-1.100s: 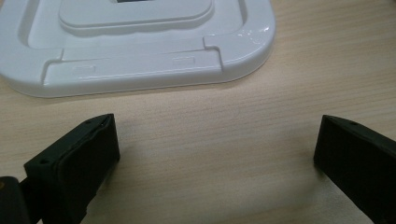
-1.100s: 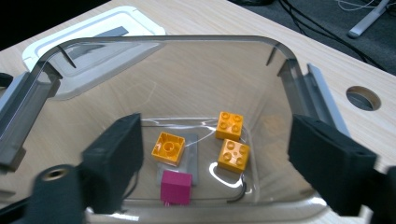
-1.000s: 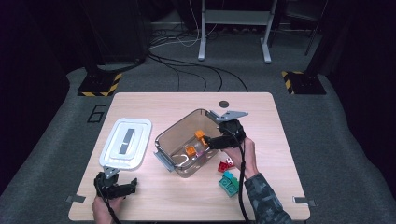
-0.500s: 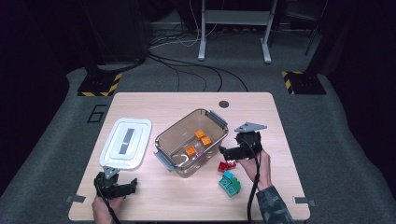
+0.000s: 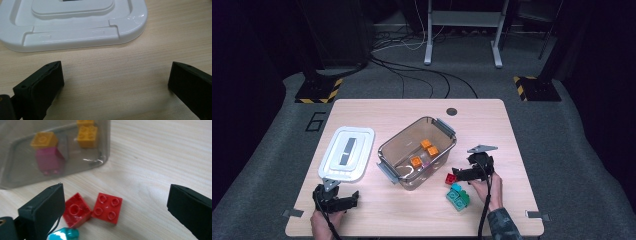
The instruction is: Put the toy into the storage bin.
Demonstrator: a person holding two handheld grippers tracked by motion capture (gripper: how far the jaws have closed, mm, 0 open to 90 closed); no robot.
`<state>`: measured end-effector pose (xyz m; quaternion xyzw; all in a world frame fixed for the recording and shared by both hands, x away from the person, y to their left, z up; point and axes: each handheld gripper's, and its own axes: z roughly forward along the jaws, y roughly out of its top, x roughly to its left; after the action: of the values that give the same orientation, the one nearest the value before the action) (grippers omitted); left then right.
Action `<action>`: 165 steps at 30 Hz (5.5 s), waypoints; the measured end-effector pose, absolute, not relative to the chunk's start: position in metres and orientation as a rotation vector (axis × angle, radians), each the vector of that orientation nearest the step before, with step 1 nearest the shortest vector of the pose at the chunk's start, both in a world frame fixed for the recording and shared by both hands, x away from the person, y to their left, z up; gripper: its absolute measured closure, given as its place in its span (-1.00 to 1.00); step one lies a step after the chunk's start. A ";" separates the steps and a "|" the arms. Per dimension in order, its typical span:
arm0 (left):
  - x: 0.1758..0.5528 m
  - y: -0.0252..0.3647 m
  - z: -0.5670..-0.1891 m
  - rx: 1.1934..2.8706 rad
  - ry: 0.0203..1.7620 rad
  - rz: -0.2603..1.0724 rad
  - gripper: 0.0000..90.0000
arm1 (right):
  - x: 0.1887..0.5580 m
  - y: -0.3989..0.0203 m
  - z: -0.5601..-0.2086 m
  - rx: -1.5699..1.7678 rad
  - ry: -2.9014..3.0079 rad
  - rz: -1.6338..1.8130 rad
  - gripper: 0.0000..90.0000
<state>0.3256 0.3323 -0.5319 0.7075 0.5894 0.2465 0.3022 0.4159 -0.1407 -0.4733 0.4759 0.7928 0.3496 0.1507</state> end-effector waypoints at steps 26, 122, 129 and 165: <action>0.326 0.332 -0.532 1.877 1.563 0.653 -1.00 | 0.428 -0.146 -0.507 1.467 2.265 0.845 -0.64; 0.326 0.332 -0.532 1.877 1.563 0.653 -1.00 | 0.405 -0.140 -0.368 1.083 2.133 1.160 0.29; 0.326 0.332 -0.532 1.876 1.563 0.653 -1.00 | 0.413 -0.131 -0.360 1.053 2.139 1.164 0.29; 0.326 0.332 -0.532 1.877 1.562 0.653 -1.00 | 0.453 -0.075 -0.370 0.993 2.278 1.149 0.29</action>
<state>0.3256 0.3324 -0.5319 0.7078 0.5892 0.2463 0.3021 0.4529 -0.0748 -0.3695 0.3552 0.8151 0.4113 0.2007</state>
